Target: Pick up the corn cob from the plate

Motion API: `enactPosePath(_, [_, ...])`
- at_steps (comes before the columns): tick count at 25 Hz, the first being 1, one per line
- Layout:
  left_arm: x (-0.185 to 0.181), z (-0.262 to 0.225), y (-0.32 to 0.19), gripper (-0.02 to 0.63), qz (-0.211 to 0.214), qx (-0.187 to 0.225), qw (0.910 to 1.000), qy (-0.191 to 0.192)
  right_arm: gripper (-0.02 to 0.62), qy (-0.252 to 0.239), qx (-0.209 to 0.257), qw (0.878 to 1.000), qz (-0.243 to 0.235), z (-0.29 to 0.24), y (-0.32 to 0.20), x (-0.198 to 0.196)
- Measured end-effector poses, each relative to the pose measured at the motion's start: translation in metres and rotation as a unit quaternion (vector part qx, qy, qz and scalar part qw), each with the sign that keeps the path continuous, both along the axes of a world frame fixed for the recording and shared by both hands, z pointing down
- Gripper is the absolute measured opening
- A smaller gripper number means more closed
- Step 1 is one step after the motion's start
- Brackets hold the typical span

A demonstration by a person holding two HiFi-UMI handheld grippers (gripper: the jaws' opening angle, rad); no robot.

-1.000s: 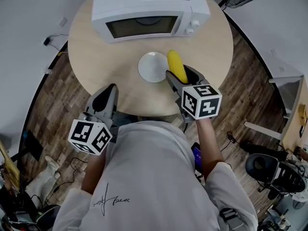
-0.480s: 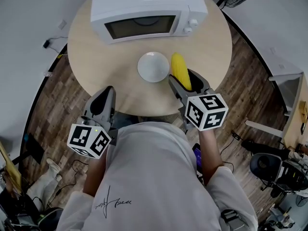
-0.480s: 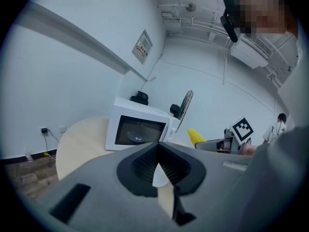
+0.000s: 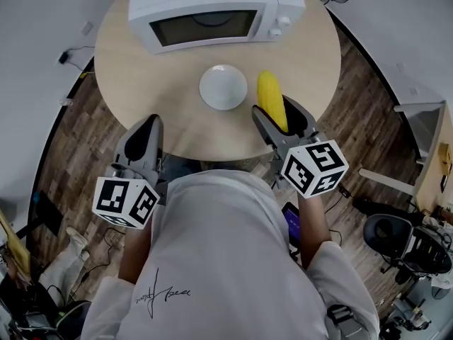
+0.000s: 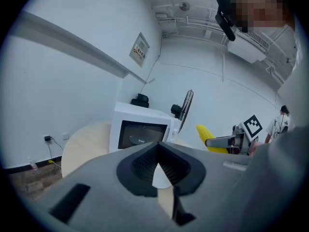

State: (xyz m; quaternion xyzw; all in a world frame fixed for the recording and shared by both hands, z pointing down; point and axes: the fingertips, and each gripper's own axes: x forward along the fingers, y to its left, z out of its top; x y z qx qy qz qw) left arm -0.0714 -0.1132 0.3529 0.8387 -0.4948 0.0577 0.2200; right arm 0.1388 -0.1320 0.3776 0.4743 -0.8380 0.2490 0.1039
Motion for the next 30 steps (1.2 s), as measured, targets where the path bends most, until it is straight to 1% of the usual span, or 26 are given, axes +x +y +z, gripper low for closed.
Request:
enactPosePath(4, [0.001,0.000,0.000,-0.009,0.002,-0.001,1.0000,0.001,0.268,-0.017,0.008,1.000,-0.003,-0.007,-0.001,0.001])
enactPosePath(12, [-0.003,0.001,0.001,-0.009,0.001,-0.008,1.0000,0.002,0.268,-0.018,0.004,1.000,-0.008,-0.006,-0.001,0.000])
enactPosePath(17, [-0.005,0.002,0.001,-0.009,-0.003,-0.004,1.0000,0.005,0.268,-0.015,0.000,1.000,-0.012,-0.001,-0.003,0.000])
enactPosePath(24, [0.000,0.003,0.004,-0.008,0.006,-0.009,0.9999,0.009,0.268,-0.012,0.000,1.000,-0.020,-0.003,-0.001,-0.002])
enactPosePath(30, [-0.001,0.006,0.001,-0.009,-0.005,-0.007,0.9999,0.011,0.268,-0.026,-0.012,0.999,-0.017,0.003,-0.003,0.000])
